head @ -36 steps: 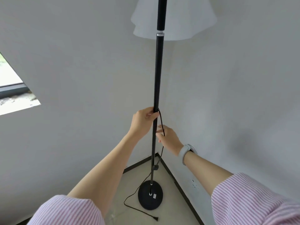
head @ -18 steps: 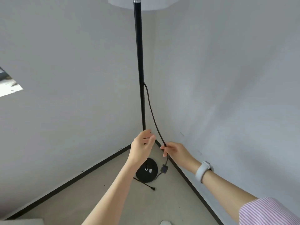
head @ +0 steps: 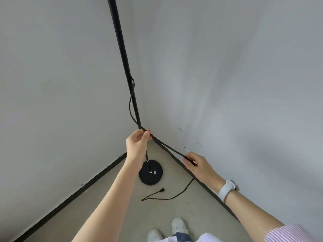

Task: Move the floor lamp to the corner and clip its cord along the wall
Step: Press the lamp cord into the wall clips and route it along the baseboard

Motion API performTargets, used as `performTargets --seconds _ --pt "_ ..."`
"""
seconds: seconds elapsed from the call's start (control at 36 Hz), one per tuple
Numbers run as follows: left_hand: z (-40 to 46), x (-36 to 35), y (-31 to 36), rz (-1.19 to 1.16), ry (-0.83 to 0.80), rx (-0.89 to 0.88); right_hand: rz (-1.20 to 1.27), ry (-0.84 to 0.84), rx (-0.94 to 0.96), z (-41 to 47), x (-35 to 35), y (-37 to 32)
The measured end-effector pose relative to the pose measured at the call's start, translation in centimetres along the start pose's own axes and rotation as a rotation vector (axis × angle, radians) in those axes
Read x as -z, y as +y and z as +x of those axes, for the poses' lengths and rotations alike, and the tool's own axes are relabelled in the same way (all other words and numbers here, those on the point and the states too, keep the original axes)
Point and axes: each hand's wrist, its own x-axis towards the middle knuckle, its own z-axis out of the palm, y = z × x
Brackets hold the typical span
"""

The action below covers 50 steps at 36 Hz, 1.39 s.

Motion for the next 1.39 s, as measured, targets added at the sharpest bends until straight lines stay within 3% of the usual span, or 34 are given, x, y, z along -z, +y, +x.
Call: performTargets --seconds 0.17,0.31,0.39,0.44,0.47,0.53,0.58,0.64,0.75,1.14,1.28,1.39 --pt "-0.1 -0.7 1.2 -0.096 0.034 -0.008 0.009 0.041 -0.040 -1.8 1.7 0.2" --pt "-0.1 -0.2 1.2 -0.171 -0.023 0.074 -0.049 0.187 -0.090 -5.4 2.4 0.9" --pt "-1.3 -1.4 0.9 -0.091 -0.126 0.129 -0.037 0.288 -0.113 -7.5 2.1 0.9" --pt "-3.4 -2.8 0.1 0.101 -0.139 0.072 -0.012 0.347 -0.126 -8.6 1.8 0.7" --pt "-4.8 -3.3 -0.2 0.208 -0.112 -0.027 -0.009 0.355 -0.129 -9.1 1.8 0.5" --pt "-7.8 -4.4 -0.8 0.417 -0.098 -0.435 -0.009 0.349 -0.126 -9.9 1.9 -0.1" --pt "-10.1 -5.7 -1.4 0.642 -0.235 -0.896 -0.009 0.354 -0.115 -10.6 2.4 -0.7" --pt "-10.9 -6.8 -1.7 0.824 -0.433 -1.122 0.008 0.373 -0.112 -11.7 3.3 -1.1" --pt "-9.9 -7.8 -1.9 0.929 -0.608 -1.024 0.008 0.401 -0.144 -14.6 5.4 -0.3" --pt "-10.5 -14.2 -2.3 1.171 -0.340 -0.887 -0.189 0.898 -0.387 -28.9 13.1 9.9" --pt "-12.5 -16.8 -2.5 1.252 -0.392 -0.912 -0.189 0.942 -0.428 -29.9 13.6 11.6" --pt "-15.4 -18.8 -3.5 1.420 -0.575 -1.093 -0.147 0.925 -0.353 -29.0 13.2 11.3"
